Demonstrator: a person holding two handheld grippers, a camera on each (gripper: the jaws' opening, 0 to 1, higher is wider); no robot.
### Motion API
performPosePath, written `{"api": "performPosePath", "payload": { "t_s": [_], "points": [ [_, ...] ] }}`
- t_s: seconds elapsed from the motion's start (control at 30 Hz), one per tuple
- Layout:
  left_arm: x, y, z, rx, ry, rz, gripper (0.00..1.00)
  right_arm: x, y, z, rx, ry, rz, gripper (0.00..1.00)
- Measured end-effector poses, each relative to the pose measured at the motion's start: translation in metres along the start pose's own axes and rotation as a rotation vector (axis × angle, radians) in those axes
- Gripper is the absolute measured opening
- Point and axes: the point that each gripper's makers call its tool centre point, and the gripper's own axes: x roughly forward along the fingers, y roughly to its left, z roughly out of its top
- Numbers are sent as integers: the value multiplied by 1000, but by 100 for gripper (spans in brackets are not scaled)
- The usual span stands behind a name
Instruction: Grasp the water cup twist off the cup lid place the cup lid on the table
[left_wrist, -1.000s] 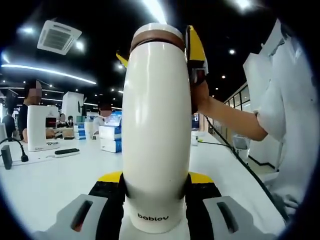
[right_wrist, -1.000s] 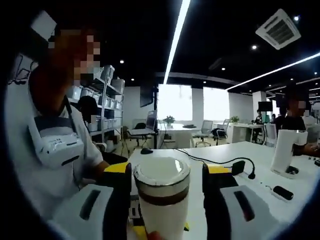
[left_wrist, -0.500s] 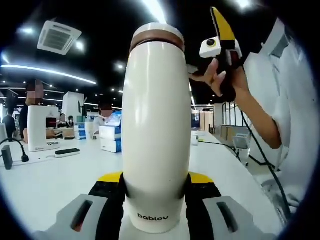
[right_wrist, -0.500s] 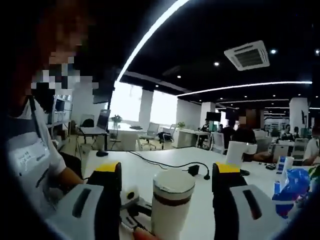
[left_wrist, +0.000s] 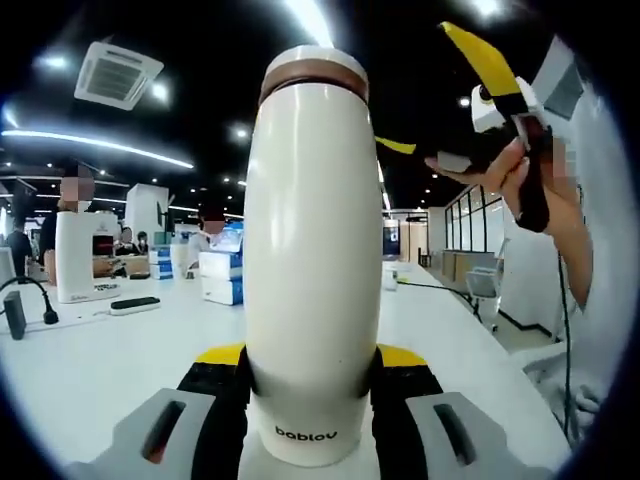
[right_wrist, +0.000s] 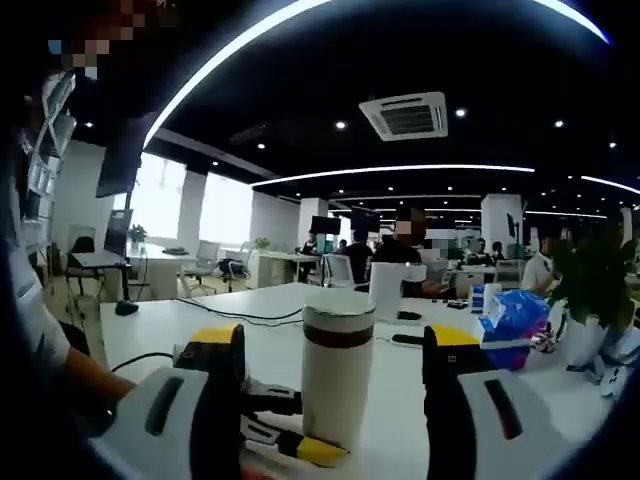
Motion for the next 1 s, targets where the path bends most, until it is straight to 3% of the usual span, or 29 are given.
{"api": "performPosePath", "payload": {
  "t_s": [0.23, 0.63, 0.77, 1.0],
  "points": [
    [0, 0, 0, 0, 0, 0, 48, 2, -6, -3, 6, 1, -49, 74],
    [0, 1, 0, 1, 2, -2, 48, 42, -6, 5, 21, -19, -31, 73],
    [0, 1, 1, 1, 2, -2, 48, 55, -4, 14, 52, -50, -31, 73],
    [0, 1, 1, 1, 2, -3, 48, 63, -8, 13, 115, -60, -44, 70]
  ]
}}
